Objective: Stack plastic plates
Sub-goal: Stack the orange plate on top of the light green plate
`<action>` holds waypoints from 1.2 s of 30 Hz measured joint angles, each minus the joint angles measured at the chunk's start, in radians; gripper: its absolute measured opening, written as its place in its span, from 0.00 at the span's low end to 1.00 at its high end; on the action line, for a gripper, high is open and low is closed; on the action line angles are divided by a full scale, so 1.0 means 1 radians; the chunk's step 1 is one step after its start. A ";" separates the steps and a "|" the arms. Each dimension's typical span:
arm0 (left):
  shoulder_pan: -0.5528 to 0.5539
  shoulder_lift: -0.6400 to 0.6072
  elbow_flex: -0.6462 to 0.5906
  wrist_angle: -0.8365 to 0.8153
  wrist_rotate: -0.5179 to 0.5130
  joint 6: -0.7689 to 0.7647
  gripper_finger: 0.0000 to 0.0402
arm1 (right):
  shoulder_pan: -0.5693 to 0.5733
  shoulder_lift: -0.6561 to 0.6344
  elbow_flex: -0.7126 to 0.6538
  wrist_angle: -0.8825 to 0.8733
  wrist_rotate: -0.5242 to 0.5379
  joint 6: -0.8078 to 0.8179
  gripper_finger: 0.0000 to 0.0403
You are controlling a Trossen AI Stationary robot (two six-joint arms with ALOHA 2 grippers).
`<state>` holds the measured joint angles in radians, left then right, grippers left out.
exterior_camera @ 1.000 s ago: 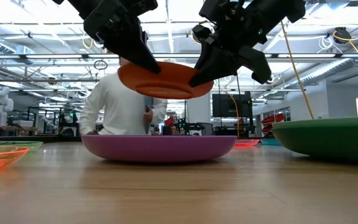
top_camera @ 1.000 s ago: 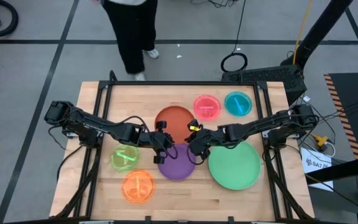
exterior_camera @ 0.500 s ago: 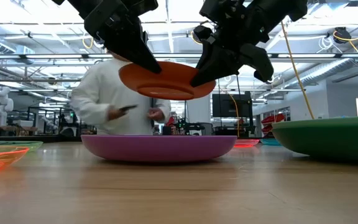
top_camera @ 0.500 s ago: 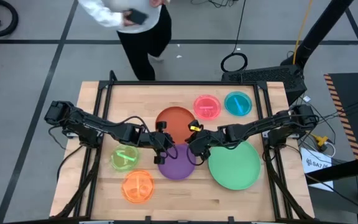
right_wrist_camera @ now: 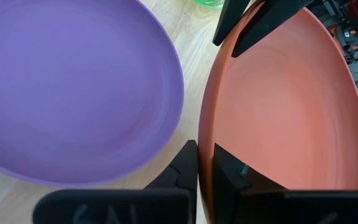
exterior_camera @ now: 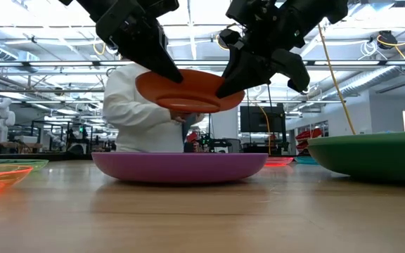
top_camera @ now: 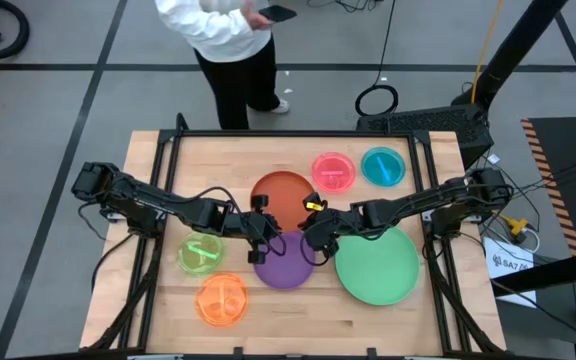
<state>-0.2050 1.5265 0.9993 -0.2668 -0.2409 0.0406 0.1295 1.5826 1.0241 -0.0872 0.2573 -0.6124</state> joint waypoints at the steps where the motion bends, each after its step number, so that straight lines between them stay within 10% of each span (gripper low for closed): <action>1: 0.000 0.000 0.000 -0.001 0.001 -0.007 0.12 | 0.000 0.000 0.000 0.000 0.000 0.000 0.02; 7: 0.003 0.000 0.000 -0.021 0.013 -0.059 0.16 | 0.000 0.000 0.000 -0.001 -0.001 0.001 0.02; 18: 0.002 0.000 0.007 -0.036 0.013 -0.024 0.58 | 0.003 -0.002 0.001 -0.031 0.009 0.033 0.02; 36: -0.005 -0.201 0.045 -0.223 -0.101 0.102 0.60 | 0.146 -0.125 0.002 -0.321 0.256 0.398 0.02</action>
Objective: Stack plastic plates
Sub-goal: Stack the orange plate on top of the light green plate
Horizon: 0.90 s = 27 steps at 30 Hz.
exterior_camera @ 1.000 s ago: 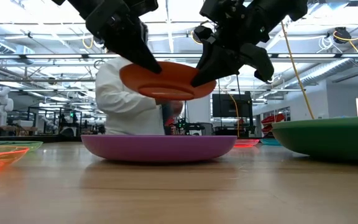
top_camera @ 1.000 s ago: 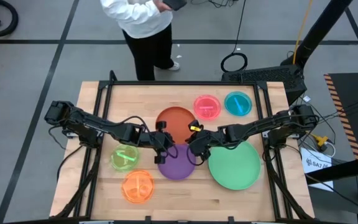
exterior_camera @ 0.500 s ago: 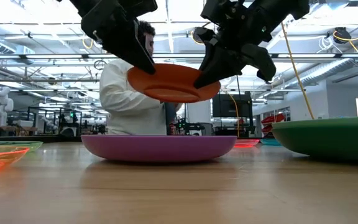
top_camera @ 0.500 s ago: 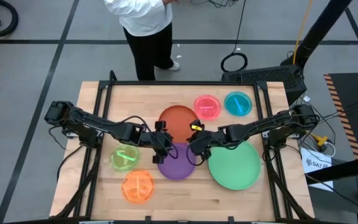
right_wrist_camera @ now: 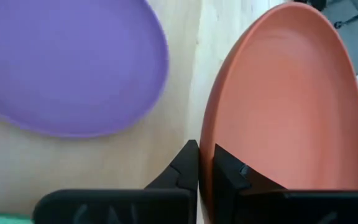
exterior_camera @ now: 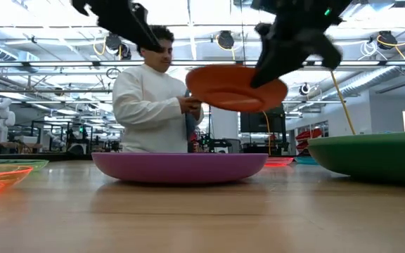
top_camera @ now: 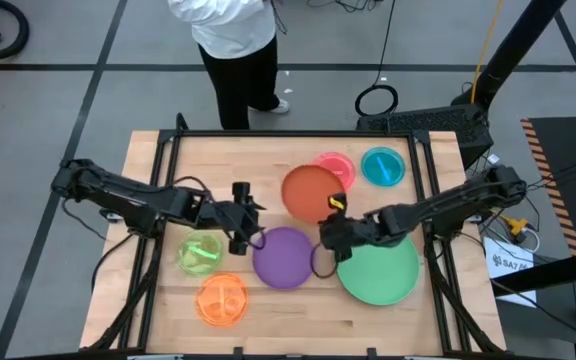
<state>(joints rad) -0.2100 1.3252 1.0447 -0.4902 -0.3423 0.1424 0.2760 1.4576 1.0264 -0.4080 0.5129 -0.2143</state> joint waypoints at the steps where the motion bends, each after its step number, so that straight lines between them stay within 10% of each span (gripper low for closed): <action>1: -0.002 -0.016 -0.013 0.028 0.002 0.002 0.60 | 0.016 -0.011 0.000 -0.027 0.001 0.036 0.02; 27: -0.001 -0.097 -0.108 0.098 -0.026 -0.099 0.60 | 0.403 -0.170 -0.003 -0.485 -0.057 0.942 0.02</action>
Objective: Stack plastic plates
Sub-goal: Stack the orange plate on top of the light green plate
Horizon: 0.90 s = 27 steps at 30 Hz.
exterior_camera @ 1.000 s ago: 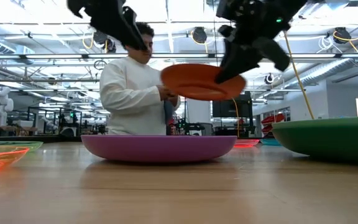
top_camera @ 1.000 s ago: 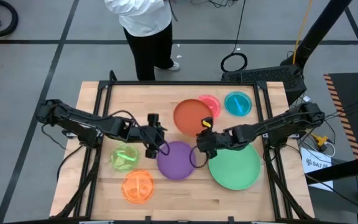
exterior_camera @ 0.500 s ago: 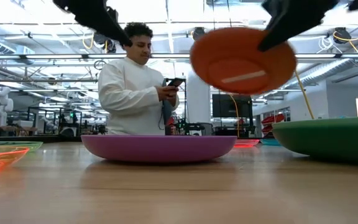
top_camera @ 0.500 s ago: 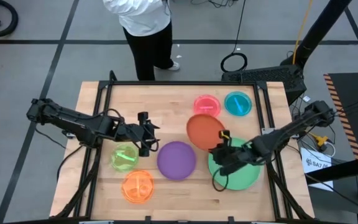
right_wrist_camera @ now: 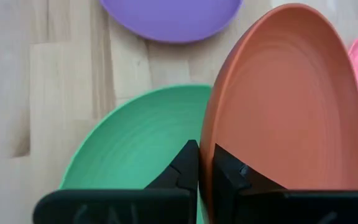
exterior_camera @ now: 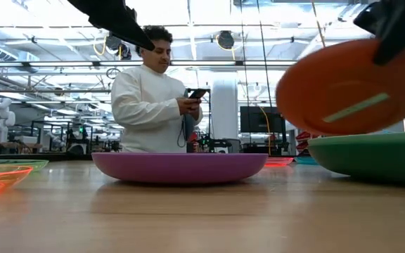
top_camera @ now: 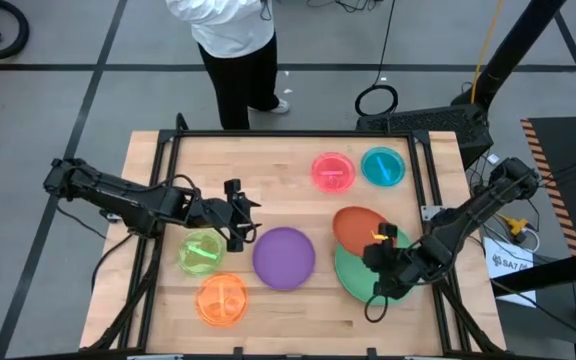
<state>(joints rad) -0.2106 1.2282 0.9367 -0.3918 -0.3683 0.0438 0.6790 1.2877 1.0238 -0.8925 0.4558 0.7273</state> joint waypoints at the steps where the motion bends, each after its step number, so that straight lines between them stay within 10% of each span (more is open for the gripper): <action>1: 0.000 0.000 0.000 0.001 0.000 0.001 0.60 | 0.010 0.000 0.000 -0.009 -0.009 0.024 0.02; 27: 0.001 0.000 0.000 0.001 0.000 0.004 0.60 | 0.069 0.001 0.000 -0.024 -0.087 0.286 0.15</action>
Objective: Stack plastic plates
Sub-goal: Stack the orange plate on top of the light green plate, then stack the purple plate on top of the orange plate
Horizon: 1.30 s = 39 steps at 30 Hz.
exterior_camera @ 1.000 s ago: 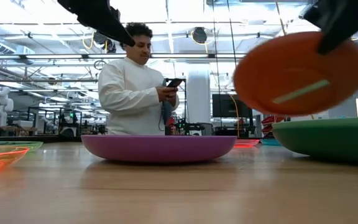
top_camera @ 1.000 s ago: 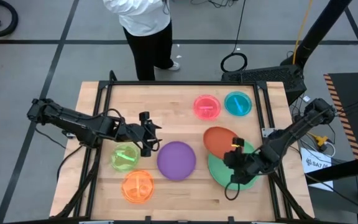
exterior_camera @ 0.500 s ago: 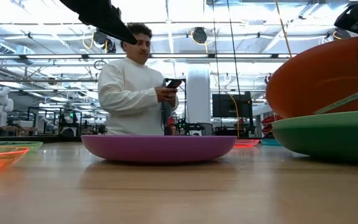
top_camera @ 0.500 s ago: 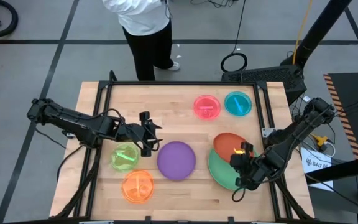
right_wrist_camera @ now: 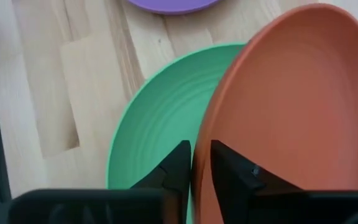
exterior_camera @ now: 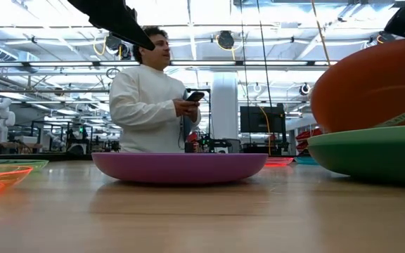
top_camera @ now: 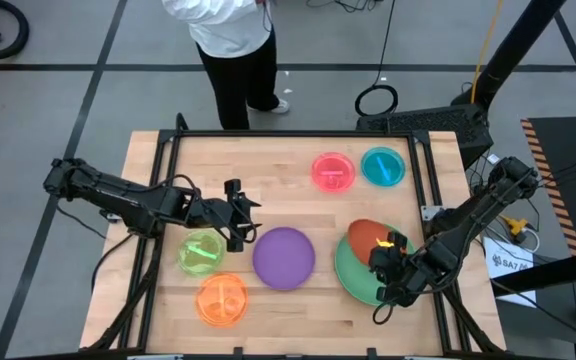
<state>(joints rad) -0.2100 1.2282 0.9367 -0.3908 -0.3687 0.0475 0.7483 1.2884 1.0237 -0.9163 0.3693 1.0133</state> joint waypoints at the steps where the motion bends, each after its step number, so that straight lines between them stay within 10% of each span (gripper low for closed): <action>1: 0.000 0.000 0.000 0.000 0.000 0.000 0.60 | 0.000 0.000 0.000 0.000 -0.007 0.006 0.15; 27: 0.000 0.000 0.000 -0.002 0.000 -0.021 0.60 | 0.000 0.003 0.000 0.025 -0.003 0.104 0.29; 39: 0.000 0.000 0.000 -0.038 0.008 -0.089 0.60 | -0.001 0.003 0.000 0.025 0.215 0.016 0.29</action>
<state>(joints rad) -0.2100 1.2282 0.9371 -0.4288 -0.3604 -0.0411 0.7475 1.2911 1.0237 -0.8910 0.5840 1.0293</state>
